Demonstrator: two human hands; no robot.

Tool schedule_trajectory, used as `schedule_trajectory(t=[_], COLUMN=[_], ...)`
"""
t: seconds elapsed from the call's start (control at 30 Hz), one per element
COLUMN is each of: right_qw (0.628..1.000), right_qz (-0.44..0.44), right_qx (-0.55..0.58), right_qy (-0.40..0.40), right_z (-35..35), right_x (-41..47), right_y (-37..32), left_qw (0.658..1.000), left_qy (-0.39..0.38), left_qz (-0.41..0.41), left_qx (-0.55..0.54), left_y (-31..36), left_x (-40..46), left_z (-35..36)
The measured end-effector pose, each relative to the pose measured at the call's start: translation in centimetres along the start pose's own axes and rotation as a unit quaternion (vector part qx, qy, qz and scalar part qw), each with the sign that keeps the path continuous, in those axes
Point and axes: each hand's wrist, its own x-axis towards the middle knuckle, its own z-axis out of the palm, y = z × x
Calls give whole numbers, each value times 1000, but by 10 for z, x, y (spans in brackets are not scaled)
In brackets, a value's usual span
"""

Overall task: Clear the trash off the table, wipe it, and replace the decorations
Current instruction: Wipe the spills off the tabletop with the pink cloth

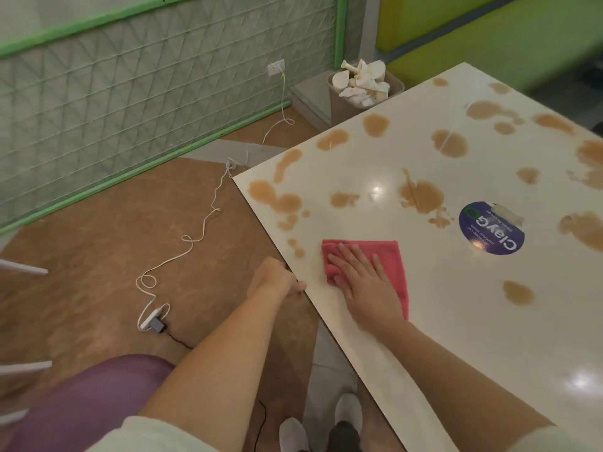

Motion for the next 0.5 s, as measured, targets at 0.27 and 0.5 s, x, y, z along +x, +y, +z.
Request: schedule_trajectory(t=[0.27, 0.5], right_qw=[1000, 998], right_qz=[-14, 55], right_qx=[21, 22], right_qy=[18, 21], right_z=[11, -3], right_x=[9, 68], right_y=[-27, -8], left_qw=[997, 994], left_qy=[-29, -95], left_qz=[-5, 46], left_qx=[65, 13], left_y=[8, 12], left_x=[11, 31], left_z=[-11, -37])
